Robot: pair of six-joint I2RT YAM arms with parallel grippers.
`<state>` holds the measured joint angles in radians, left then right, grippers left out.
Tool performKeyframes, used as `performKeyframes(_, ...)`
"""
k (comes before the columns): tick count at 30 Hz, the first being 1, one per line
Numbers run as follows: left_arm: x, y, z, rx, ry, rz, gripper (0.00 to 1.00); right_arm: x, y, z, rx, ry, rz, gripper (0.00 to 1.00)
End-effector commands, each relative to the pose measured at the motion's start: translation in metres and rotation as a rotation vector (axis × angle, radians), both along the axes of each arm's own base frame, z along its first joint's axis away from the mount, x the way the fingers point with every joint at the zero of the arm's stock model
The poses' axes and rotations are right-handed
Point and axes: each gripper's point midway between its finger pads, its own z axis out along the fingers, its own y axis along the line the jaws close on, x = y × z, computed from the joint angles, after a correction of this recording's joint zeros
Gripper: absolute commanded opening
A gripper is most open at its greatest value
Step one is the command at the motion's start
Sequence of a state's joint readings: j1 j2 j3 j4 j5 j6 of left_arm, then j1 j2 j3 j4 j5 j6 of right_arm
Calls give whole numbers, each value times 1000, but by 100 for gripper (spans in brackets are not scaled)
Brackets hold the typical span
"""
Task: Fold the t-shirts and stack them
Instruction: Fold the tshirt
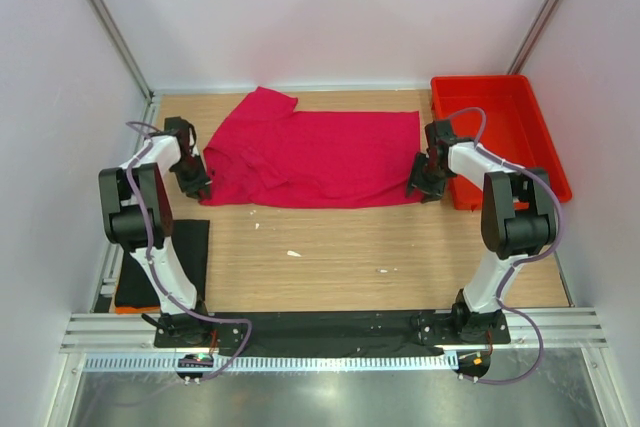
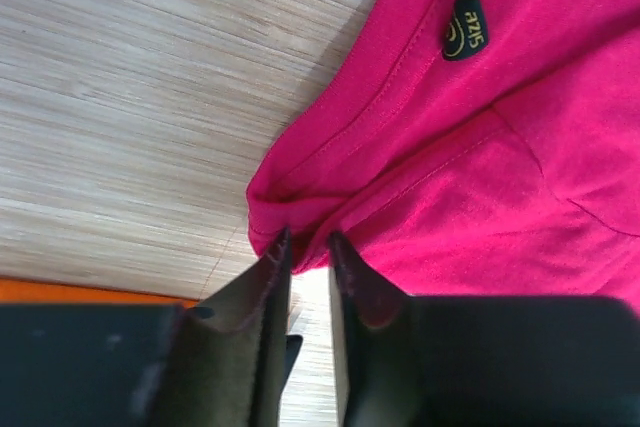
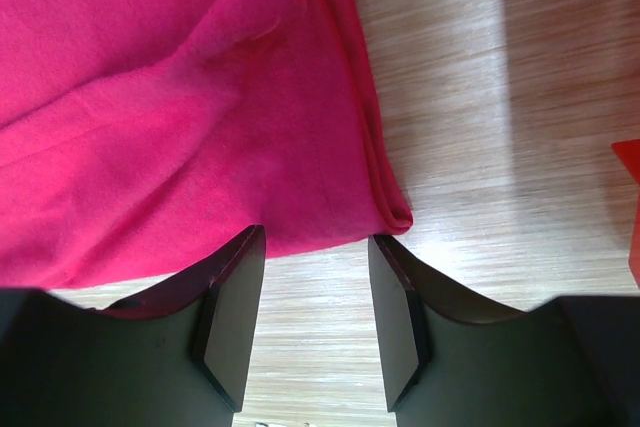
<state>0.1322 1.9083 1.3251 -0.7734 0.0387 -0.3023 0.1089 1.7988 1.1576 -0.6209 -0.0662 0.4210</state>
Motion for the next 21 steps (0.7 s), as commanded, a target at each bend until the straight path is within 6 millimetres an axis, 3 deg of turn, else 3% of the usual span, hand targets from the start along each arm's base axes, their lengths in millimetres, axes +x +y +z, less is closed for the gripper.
performKeyframes(1,17,1,11,5,-59,-9,21,18,-2,11,-4,-48,-10,52)
performKeyframes(5,17,3,13,16,-59,6,6,21,-3,13,-11,-52,-14,52)
performKeyframes(8,18,4,17,22,-62,13,0,24,-5,14,-20,-58,-23,52)
performKeyframes(12,19,7,21,37,-64,15,0,24,-5,13,-22,-48,-24,50)
performKeyframes(21,26,9,28,40,-74,22,0,4,-12,8,-51,-14,-46,49)
